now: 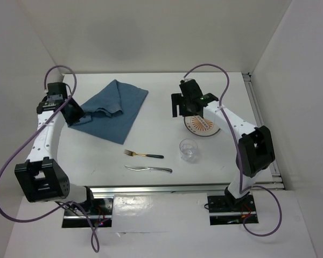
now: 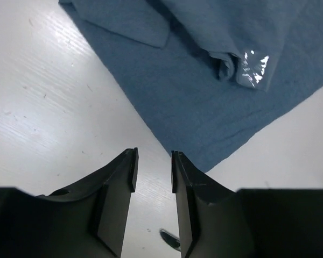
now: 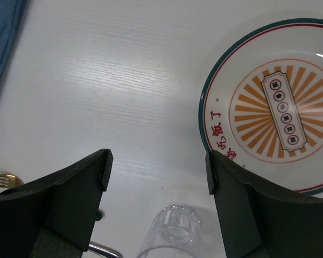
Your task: Set the dinner table for one person
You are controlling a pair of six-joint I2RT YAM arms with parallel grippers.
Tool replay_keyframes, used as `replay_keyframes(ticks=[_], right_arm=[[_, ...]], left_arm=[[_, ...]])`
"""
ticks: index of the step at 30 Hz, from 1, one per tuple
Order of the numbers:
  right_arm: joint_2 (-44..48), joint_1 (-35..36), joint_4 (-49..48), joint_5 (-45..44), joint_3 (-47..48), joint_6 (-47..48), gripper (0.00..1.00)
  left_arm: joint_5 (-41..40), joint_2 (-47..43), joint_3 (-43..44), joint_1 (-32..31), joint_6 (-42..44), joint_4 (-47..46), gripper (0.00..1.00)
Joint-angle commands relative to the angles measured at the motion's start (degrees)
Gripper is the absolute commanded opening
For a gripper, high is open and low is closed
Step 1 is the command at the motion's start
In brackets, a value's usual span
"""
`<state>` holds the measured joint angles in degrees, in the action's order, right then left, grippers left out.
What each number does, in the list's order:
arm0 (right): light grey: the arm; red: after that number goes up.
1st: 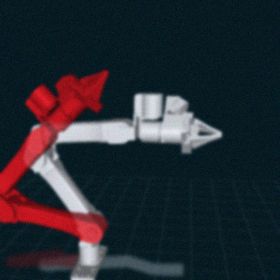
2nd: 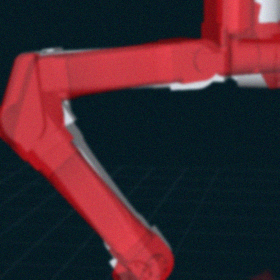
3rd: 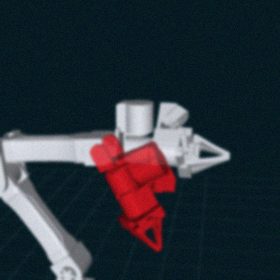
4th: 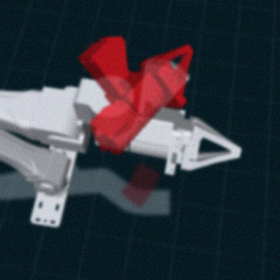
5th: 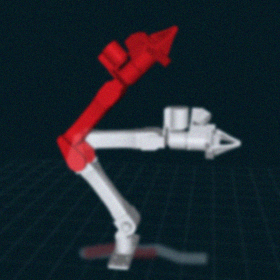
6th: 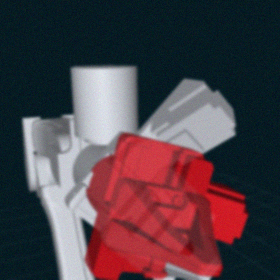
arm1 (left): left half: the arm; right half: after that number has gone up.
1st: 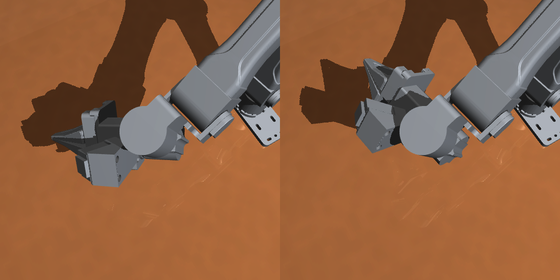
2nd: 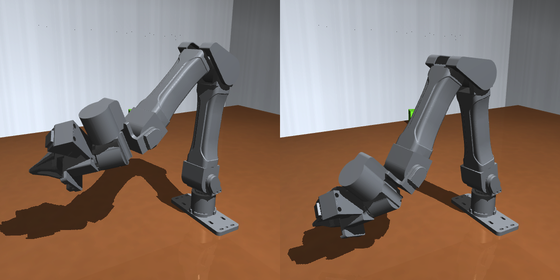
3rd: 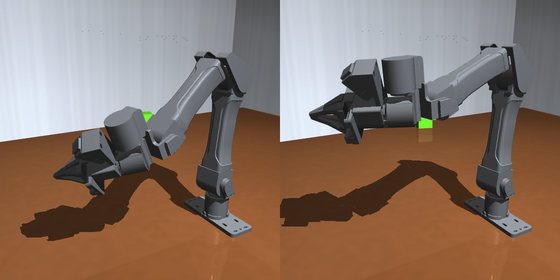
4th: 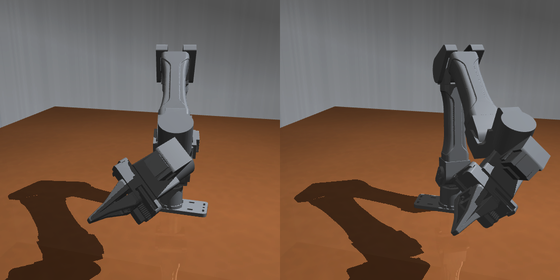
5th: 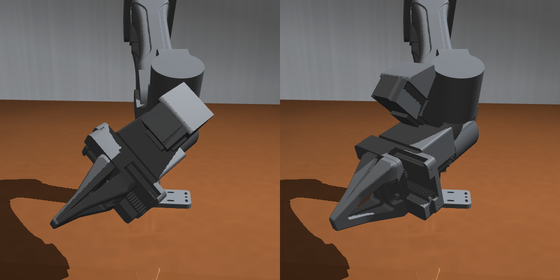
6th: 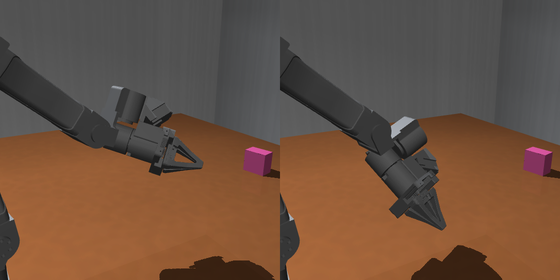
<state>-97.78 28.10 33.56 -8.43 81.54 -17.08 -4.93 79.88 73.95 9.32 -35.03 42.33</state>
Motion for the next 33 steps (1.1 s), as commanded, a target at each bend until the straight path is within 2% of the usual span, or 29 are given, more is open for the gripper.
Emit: replay_keyframes(ticks=[1, 2, 3, 4, 5, 7, 12, 15, 21, 24, 33], right_arm=[[4.3, -0.2, -8.5, 4.0, -2.7, -1.4, 0.80], [5.1, -0.2, -8.5, 4.0, -3.5, -2.2, 0.77], [5.1, -0.2, -9.3, 4.9, -3.5, -2.2, 0.69], [5.7, -0.2, -9.3, 5.9, -3.5, -2.2, 0.69], [5.7, -0.2, -9.3, 8.5, -3.5, -1.1, 0.67], [5.7, -0.2, -9.3, 9.0, -3.5, -0.6, 0.67], [5.7, 0.3, -8.8, 9.0, -5.1, 0.5, 0.80], [5.1, 0.3, -8.8, 9.0, -5.1, 1.0, 0.80], [4.6, 0.3, -7.6, 8.5, -4.6, 1.0, 0.80], [4.6, 0.3, -6.6, 8.0, -4.0, 1.0, 0.82], [4.6, 1.4, -5.3, 6.8, -2.9, 0.5, 0.82]], left_arm=[[8.5, 1.5, -2.3, 4.7, -4.2, -2.1, 0.49], [10.4, 1.5, -2.9, 6.2, -5.0, -3.2, 0.49], [12.0, 3.7, -3.5, 8.0, -5.7, -3.9, 0.50], [13.9, 4.8, -4.0, 11.2, -6.8, -5.0, 0.51], [16.8, 6.2, -4.6, 12.6, -7.3, -6.7, 0.51], [17.5, 10.6, -4.0, 14.4, -7.9, -8.5, 0.53], [22.3, 18.7, -2.1, 15.5, -9.5, -11.6, 0.54], [23.4, 22.2, -1.3, 15.5, -12.1, -14.5, 0.55], [23.5, 23.8, -1.3, 15.5, -17.3, -19.9, 0.55], [22.9, 28.0, 2.4, 15.5, -18.0, -18.4, 0.55], [24.0, 32.6, 3.8, 15.5, -18.5, -20.3, 0.55]])
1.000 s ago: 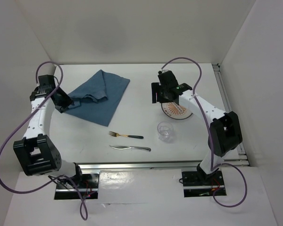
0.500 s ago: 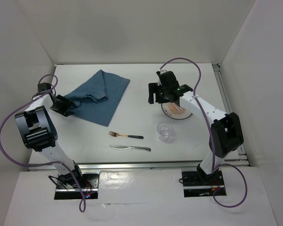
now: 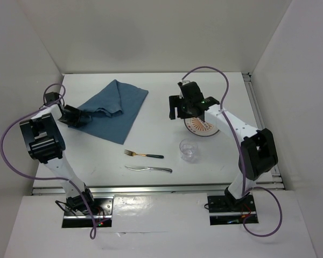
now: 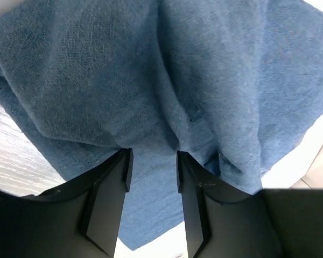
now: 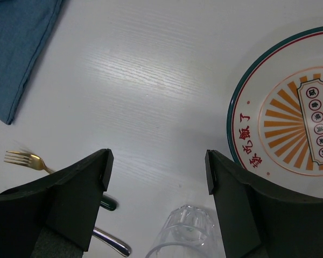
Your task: Set the dinner table for one person
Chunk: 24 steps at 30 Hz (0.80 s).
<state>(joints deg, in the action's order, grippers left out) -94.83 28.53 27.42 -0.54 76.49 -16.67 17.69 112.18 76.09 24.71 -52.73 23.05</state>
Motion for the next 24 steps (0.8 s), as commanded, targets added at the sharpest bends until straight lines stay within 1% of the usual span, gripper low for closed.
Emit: replay_keyframes(ticks=[1, 3, 7, 14, 15, 18, 19, 20, 22, 24], right_arm=[[1.1, 1.0, 1.5, -1.6, 2.2, 0.1, 0.82], [1.1, 1.0, 2.0, -1.6, 2.8, -0.5, 0.82], [-0.1, 2.0, 2.0, -2.1, 3.3, -0.5, 0.82], [-1.8, 3.6, 3.9, -3.9, 5.2, -1.0, 0.83], [-1.8, 3.6, 3.9, -3.9, 5.7, -1.0, 0.84], [-1.8, 4.2, 4.5, -5.3, 6.4, -1.0, 0.84], [-1.8, 4.2, 4.5, -5.4, 6.4, -1.5, 0.84], [-1.8, 4.2, 5.0, -5.4, 6.4, -1.5, 0.84], [-1.8, 4.7, 5.0, -5.4, 6.4, -1.5, 0.84], [-1.8, 5.4, 5.0, -4.7, 6.4, -2.0, 0.85]], left_arm=[[1.4, 0.3, 1.2, 0.1, -0.8, -1.1, 0.55], [1.4, 0.3, 0.6, 0.1, -0.8, -3.0, 0.57], [1.4, 2.6, 1.8, 0.1, -0.8, -3.0, 0.57], [1.4, 4.5, 2.3, 0.1, -1.3, -3.0, 0.54], [1.4, 5.0, 2.3, 0.1, -1.3, -3.0, 0.50], [1.9, 5.0, 3.5, 0.1, -1.3, -3.0, 0.31], [2.5, 5.0, 3.5, 0.1, -1.3, -2.2, 0.19], [2.5, 3.8, 4.1, 0.1, -1.3, -1.3, 0.12], [2.5, 2.3, 4.8, 0.1, -0.8, -0.1, 0.02], [3.0, -0.6, 4.8, 0.1, -0.3, 0.5, 0.00]])
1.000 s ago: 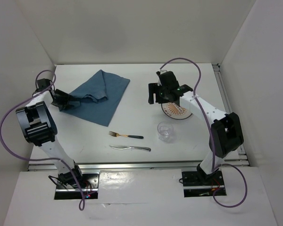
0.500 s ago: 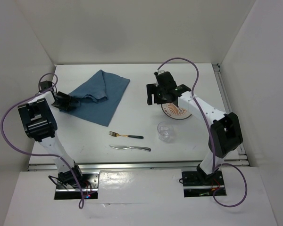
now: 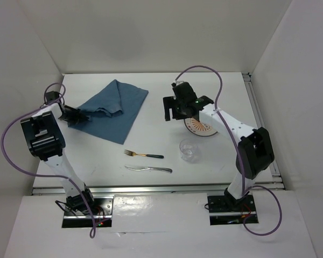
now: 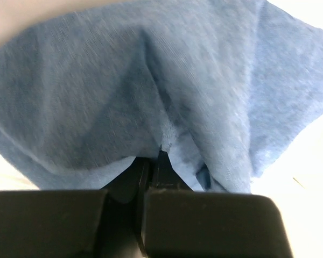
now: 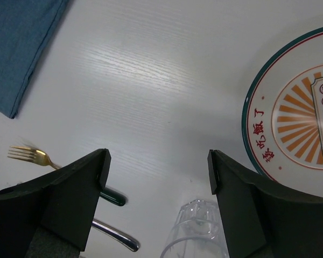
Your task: Set the dinner table for one person
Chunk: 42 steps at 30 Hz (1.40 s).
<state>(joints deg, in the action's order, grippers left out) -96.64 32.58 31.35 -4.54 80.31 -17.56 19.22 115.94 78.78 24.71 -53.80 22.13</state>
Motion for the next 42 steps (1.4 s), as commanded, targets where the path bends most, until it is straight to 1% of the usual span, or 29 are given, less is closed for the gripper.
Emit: replay_keyframes(ticks=[1, 4, 5, 6, 7, 9, 10, 12, 13, 15, 16, 17, 18, 19, 22, 27, 29, 31, 34, 38, 39, 41, 42], right_arm=[[0.0, 2.0, 1.1, 0.6, 2.6, -1.9, 0.85], [0.0, 5.4, -1.5, 3.1, 2.6, -4.0, 0.94], [-0.6, 7.0, -2.5, 3.1, 1.9, -4.8, 1.00], [-2.0, 10.7, -4.6, 2.6, 1.9, -6.1, 1.00], [-3.1, 12.7, -4.6, 1.6, 2.6, -7.0, 1.00], [-6.4, 15.6, -5.3, 0.9, 4.8, -8.7, 1.00], [-10.1, 17.8, -5.3, 0.9, 7.3, -11.2, 1.00], [-13.4, 19.8, -5.9, 0.2, 9.2, -13.5, 1.00], [-15.8, 21.4, -7.4, -0.5, 9.8, -16.2, 0.96], [-18.0, 22.2, -9.9, -1.0, 11.1, -19.1, 0.92], [-20.1, 23.0, -10.6, -1.0, 12.5, -21.2, 0.86], [-21.3, 23.1, -11.1, -2.9, 13.3, -22.1, 0.84], [-22.6, 23.8, -11.1, -2.9, 14.4, -23.2, 0.82], [-25.8, 23.8, -10.3, -3.5, 17.5, -25.1, 0.78], [-31.0, 23.2, -8.9, -2.4, 22.6, -26.5, 0.75], [-34.3, 22.7, -11.9, 0.2, 24.5, -29.8, 0.71], [-36.8, 23.4, -8.8, -0.6, 27.2, -30.3, 0.71], [-37.3, 23.4, -8.8, -0.6, 27.7, -30.3, 0.71], [-38.6, 23.4, -9.3, -0.6, 27.7, -30.3, 0.64], [-41.3, 23.4, -7.5, -0.6, 31.0, -29.8, 0.39], [-41.9, 23.4, -6.9, -0.6, 31.6, -29.8, 0.21], [-41.9, 23.4, -6.2, -1.1, 31.6, -29.8, 0.01], [-41.0, 23.4, -5.5, -2.0, 31.6, -30.5, 0.00]], left_arm=[[1.5, -5.4, 2.1, 0.1, 0.8, 2.1, 0.00], [1.5, -9.0, 2.7, 0.1, 1.3, 3.5, 0.00], [1.5, -9.8, 2.7, 0.1, 1.3, 4.1, 0.00], [1.5, -10.6, 2.7, 0.1, 1.9, 4.6, 0.00], [1.5, -11.2, 2.7, 0.1, 1.9, 4.6, 0.00], [1.5, -13.0, 3.4, 0.1, 1.9, 5.2, 0.00], [2.0, -13.5, 3.4, 0.1, 2.4, 5.2, 0.00], [2.0, -15.4, 3.9, 0.1, 2.4, 6.6, 0.00], [2.0, -16.2, 3.9, 0.1, 2.4, 6.6, 0.00], [2.0, -17.8, 4.6, 0.1, 2.4, 7.2, 0.00], [2.0, -17.9, 5.3, 0.1, 2.4, 7.2, 0.00], [2.0, -18.6, 6.2, 0.1, 2.4, 8.0, 0.00], [2.0, -18.6, 6.2, 0.1, 2.4, 8.0, 0.00], [2.0, -19.2, 6.7, 0.1, 2.4, 8.0, 0.00], [2.7, -19.8, 6.7, 0.1, 2.4, 8.0, 0.00], [3.3, -20.3, 6.7, 0.1, 2.4, 8.5, 0.00], [2.7, -20.3, 6.7, 0.1, 2.4, 9.1, 0.00], [2.7, -20.8, 6.7, 0.1, 2.4, 9.1, 0.00], [3.3, -20.8, 6.7, 0.1, 2.4, 9.1, 0.00], [3.9, -20.8, 6.7, 0.1, 1.9, 9.1, 0.00], [4.4, -20.8, 7.3, 0.6, 1.9, 8.5, 0.00], [4.9, -20.8, 7.8, 0.6, 1.9, 8.5, 0.00], [4.9, -20.8, 8.3, 0.6, 1.9, 8.5, 0.00]])
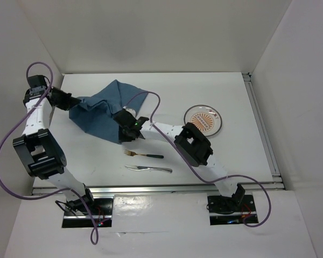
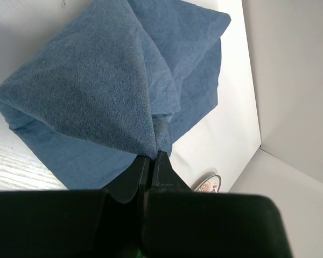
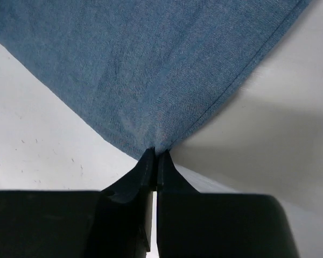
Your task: Set the dinner table for one person
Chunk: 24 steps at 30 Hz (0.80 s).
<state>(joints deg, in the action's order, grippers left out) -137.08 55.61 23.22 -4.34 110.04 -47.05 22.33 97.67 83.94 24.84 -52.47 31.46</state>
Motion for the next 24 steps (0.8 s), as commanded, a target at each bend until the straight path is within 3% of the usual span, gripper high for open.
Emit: replay_keyframes(ticks=[1, 3, 7, 10, 14, 17, 19, 24], right_arm=[[0.2, -0.5, 2.6, -2.9, 1.8, -1.0, 0.00], [3.8, -2.1, 2.6, -3.0, -0.2, 0.5, 0.00], [10.9, -10.6, 0.7, -3.0, -1.5, 6.9, 0.00], [14.9, -16.8, -2.4, -3.0, 1.4, 13.9, 0.00], [17.4, -20.6, -6.7, -6.0, 7.9, 22.4, 0.00], [20.2, -21.9, -6.7, -9.0, 9.0, 25.5, 0.00], [25.2, -22.6, -9.3, -12.1, 4.2, 24.4, 0.00], [34.7, -25.7, -13.6, -8.1, -20.4, 18.6, 0.00]], left_arm=[[2.7, -2.6, 3.2, 0.5, 0.5, -0.8, 0.00], [4.4, -1.9, 4.6, 0.5, 0.5, -1.7, 0.00], [15.3, 3.3, 9.8, -0.1, 0.5, -1.7, 0.00], [19.5, 7.5, 13.0, -2.6, -1.7, -7.4, 0.00], [26.1, 14.6, 23.7, -4.8, -4.0, -11.4, 0.00], [26.1, 7.4, 14.0, -4.3, -10.3, -22.1, 0.00], [25.5, -1.3, -0.3, -2.7, -14.8, -33.1, 0.00], [19.1, -10.3, -18.9, -3.2, -12.2, -29.1, 0.00]])
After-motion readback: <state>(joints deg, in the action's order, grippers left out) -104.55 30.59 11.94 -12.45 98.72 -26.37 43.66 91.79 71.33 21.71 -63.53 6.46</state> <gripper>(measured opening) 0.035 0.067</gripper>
